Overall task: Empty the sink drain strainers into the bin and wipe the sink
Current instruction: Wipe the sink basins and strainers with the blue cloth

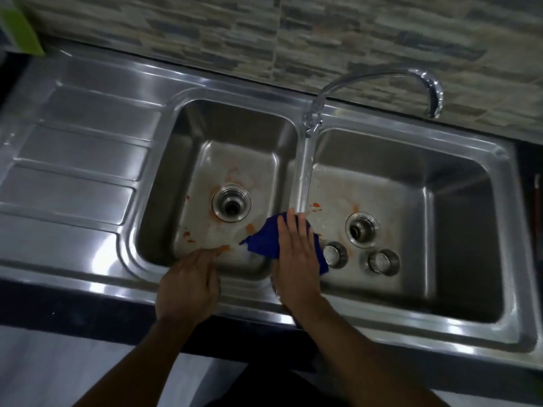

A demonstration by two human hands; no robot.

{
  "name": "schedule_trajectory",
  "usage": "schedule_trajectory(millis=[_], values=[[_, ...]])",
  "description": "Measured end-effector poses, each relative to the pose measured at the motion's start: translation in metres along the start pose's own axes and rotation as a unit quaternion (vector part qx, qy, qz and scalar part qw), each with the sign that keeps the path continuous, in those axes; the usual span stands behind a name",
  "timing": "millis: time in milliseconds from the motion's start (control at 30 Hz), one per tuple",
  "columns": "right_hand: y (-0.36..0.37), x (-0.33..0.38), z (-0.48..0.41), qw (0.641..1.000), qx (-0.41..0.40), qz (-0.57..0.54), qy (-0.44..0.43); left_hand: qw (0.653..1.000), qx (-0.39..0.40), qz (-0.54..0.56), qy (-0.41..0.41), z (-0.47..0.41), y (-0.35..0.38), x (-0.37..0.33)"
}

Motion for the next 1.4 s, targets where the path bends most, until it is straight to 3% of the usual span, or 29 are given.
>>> schedule_trajectory(millis=[133,367,533,833,967,1133,1400], values=[[-0.018,-0.010,-0.060,0.999,-0.027,-0.036,-0.003,0.998,0.051,-0.016,0.028,-0.003,0.007,0.001],[-0.039,-0.022,-0.160,0.998,-0.041,-0.043,0.004,0.999,0.040,-0.014,0.034,-0.006,0.005,0.000],[-0.042,-0.016,-0.150,0.999,-0.036,-0.037,0.001,0.998,0.035,-0.032,0.033,-0.006,0.003,-0.003],[-0.019,-0.013,-0.036,0.996,0.002,-0.085,-0.033,0.998,0.043,-0.045,0.029,-0.006,0.006,-0.002],[-0.029,-0.010,-0.043,0.994,-0.073,-0.081,-0.004,0.998,0.037,-0.038,0.031,-0.006,0.007,-0.001],[-0.019,-0.008,-0.068,0.996,-0.054,-0.053,0.056,0.998,0.025,-0.039,0.039,-0.007,0.008,0.002],[-0.050,-0.015,-0.174,0.994,-0.098,-0.022,0.033,0.997,0.049,-0.047,0.034,-0.008,0.011,0.006]])
Point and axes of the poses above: each hand's wrist, its own z-axis away from the middle knuckle, its own y-axis out of the palm, x = y × z, the point moved 6 cm from there along -z, towards the middle knuckle, and after that the axes turned 3 degrees about y, right-handed, at the moved point
